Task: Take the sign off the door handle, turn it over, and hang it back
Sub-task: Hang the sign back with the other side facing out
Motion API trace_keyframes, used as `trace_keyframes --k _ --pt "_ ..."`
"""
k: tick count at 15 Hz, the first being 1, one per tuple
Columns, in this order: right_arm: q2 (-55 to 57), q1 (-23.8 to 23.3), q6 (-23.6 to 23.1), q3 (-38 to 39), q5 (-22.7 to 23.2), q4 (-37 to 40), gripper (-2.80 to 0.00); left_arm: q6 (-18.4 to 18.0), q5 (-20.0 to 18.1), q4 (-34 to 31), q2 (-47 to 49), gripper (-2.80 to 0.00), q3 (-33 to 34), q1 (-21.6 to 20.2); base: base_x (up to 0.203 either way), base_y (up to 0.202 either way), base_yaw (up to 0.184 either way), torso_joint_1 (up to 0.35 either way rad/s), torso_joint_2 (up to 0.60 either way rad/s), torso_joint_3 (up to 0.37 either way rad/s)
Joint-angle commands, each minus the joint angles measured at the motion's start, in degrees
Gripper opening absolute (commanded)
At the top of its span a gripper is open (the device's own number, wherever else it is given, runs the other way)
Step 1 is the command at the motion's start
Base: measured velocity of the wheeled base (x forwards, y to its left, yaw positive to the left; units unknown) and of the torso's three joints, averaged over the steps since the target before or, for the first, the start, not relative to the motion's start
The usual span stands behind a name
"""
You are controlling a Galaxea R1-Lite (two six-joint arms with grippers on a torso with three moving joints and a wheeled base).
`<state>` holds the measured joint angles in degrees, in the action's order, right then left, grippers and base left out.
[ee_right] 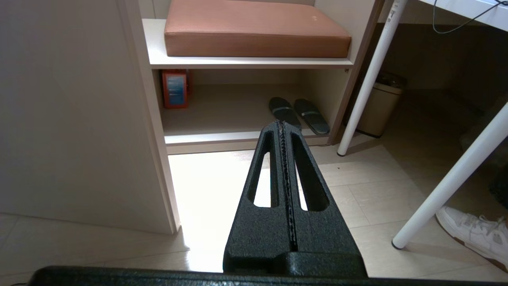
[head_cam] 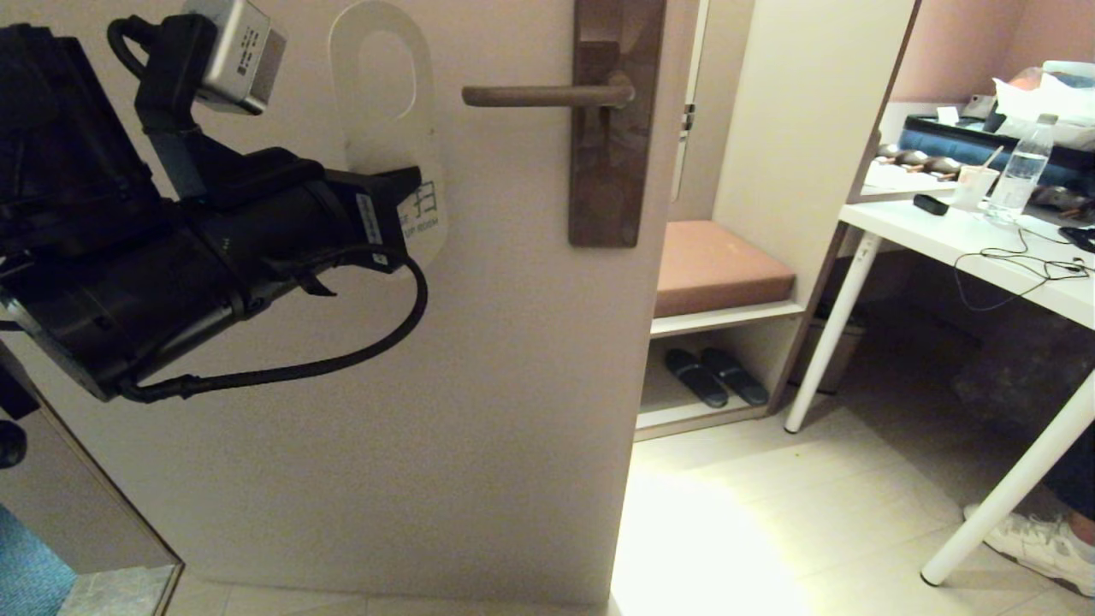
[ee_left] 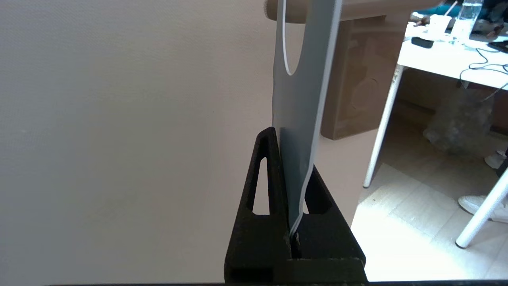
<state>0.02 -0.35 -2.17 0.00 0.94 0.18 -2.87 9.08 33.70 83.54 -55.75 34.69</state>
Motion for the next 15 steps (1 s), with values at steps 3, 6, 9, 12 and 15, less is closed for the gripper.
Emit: trace_keyframes --k 3,6,9,12,15 --pt "0.0 0.0 0.0 0.0 0.0 0.0 -2.80 -0.9 2.4 0.0 1.9 -2.80 -0.9 2.1 0.000 0.000 0.000 0.000 0.00 0.000" --pt "0.0 0.0 0.0 0.0 0.1 0.0 -2.80 -1.3 2.5 0.0 2.7 -2.80 -1.3 2.1 0.000 0.000 0.000 0.000 0.00 0.000" --pt "0.0 0.0 0.0 0.0 0.0 0.0 -2.80 -1.6 3.0 0.0 4.0 -2.80 -2.8 2.1 0.000 0.000 0.000 0.000 0.00 0.000" --pt "0.0 0.0 0.0 0.0 0.0 0.0 -2.80 -1.7 4.0 0.0 5.1 -2.80 -4.1 1.8 0.000 0.000 0.000 0.000 0.00 0.000" --pt "0.0 0.0 0.0 0.0 0.0 0.0 -2.80 -1.7 4.0 -0.1 5.9 -2.80 -4.7 1.6 0.000 0.000 0.000 0.000 0.00 0.000"
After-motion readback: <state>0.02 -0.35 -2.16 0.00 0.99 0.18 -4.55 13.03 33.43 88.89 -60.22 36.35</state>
